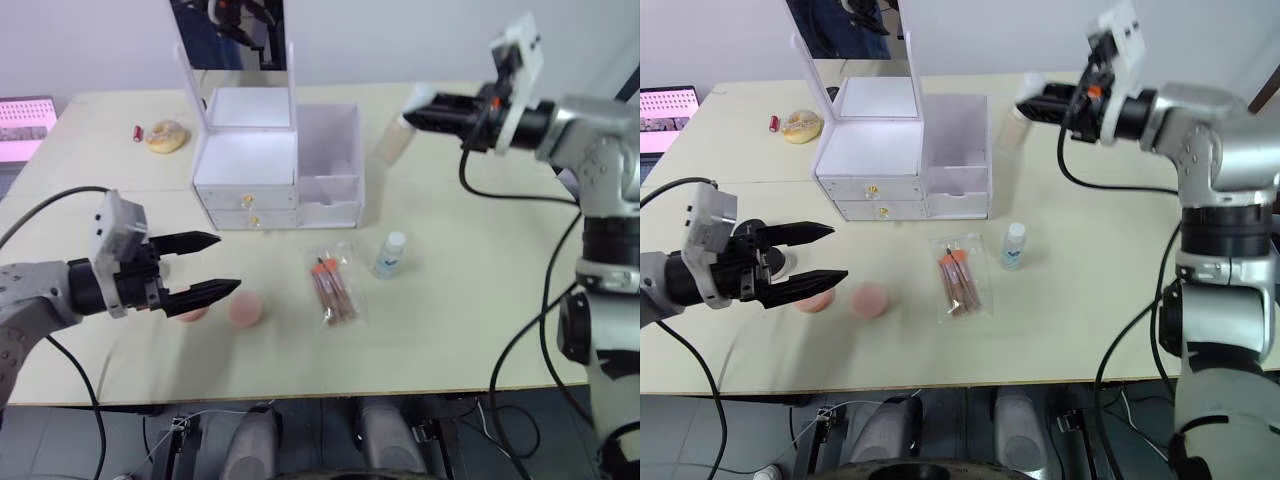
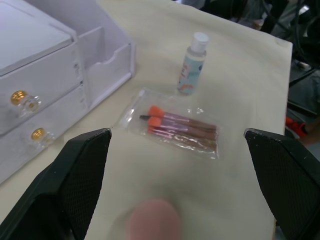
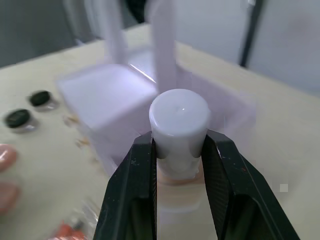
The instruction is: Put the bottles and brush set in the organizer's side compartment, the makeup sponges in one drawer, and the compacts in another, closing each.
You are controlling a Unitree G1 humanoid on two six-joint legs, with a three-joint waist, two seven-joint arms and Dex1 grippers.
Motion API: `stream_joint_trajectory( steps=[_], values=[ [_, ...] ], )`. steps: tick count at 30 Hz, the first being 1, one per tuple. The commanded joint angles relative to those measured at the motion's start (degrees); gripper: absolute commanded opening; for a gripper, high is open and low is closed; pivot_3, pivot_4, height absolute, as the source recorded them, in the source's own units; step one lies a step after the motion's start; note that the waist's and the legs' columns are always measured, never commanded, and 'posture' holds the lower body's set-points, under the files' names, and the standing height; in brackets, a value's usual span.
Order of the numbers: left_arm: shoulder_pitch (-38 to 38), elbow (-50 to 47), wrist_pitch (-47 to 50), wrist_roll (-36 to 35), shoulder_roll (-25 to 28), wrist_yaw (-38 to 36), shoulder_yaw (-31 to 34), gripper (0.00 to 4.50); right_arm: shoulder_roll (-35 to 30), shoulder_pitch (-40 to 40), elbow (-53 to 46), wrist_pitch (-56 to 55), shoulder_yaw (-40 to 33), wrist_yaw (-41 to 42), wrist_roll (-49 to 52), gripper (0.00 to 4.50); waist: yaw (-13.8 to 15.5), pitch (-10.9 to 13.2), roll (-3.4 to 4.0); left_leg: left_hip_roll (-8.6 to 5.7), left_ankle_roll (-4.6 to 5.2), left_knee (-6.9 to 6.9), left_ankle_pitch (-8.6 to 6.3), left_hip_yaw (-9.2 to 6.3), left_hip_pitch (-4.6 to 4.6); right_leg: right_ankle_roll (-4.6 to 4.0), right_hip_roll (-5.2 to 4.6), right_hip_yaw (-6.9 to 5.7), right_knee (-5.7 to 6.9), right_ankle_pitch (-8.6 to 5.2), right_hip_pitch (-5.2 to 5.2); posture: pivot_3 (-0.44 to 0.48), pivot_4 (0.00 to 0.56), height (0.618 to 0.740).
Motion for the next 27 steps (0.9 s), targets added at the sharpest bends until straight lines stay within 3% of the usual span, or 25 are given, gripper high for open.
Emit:
stream_joint_trajectory(
  steps=[1,6,13,17,27],
  values=[
    [-1.0,-0.4,-1.39,0.65,0.49,-0.51,0.86,4.5,3.13,-5.6,3.59,-2.4,2.66,3.84,-0.06,0.75,-0.2,0.0,0.0,0.0,0.0,0.0,0.0,-0.01,0.0,0.0,0.0,0.0,0.02,0.0,0.0,0.0,0.15,0.739],
    [-0.84,-1.39,-1.13,0.46,-0.47,0.2,0.62,4.5,6.74,-9.07,11.79,-13.06,8.57,12.21,-4.63,0.75,0.26,0.0,-0.01,0.0,0.0,0.01,0.0,-0.03,-0.07,0.03,0.0,-0.01,-0.01,0.0,0.0,0.0,0.15,0.739],
    [0.61,-3.18,-0.26,-0.49,-0.87,1.43,1.99,4.5,10.7,-13.4,32.93,-30.32,13.08,20.27,-13.61,0.75,-0.2,0.01,-0.01,0.0,0.0,-0.06,0.0,-0.03,-0.07,0.05,0.0,-0.01,0.03,0.0,-0.08,0.0,0.15,0.739],
    [1.35,-3.81,0.1,-1.19,-0.77,2.19,2.85,4.5,12.71,-13.97,39.98,-37.75,14.3,20.09,-18.52,0.75,-0.79,0.01,0.0,0.0,0.0,-0.04,0.0,-0.03,-0.07,0.05,0.0,-0.01,0.03,0.01,-0.08,0.0,0.15,0.739],
    [2.21,-4.81,0.61,-2.66,-0.27,3.71,3.88,4.5,16.16,-15.39,51.31,-44.22,13.51,16.32,-24.54,0.75,-0.88,0.0,-0.01,0.0,-0.01,0.01,0.0,-0.03,0.04,0.03,0.01,0.0,0.12,0.01,-0.02,0.0,0.15,0.739]
  ],
)
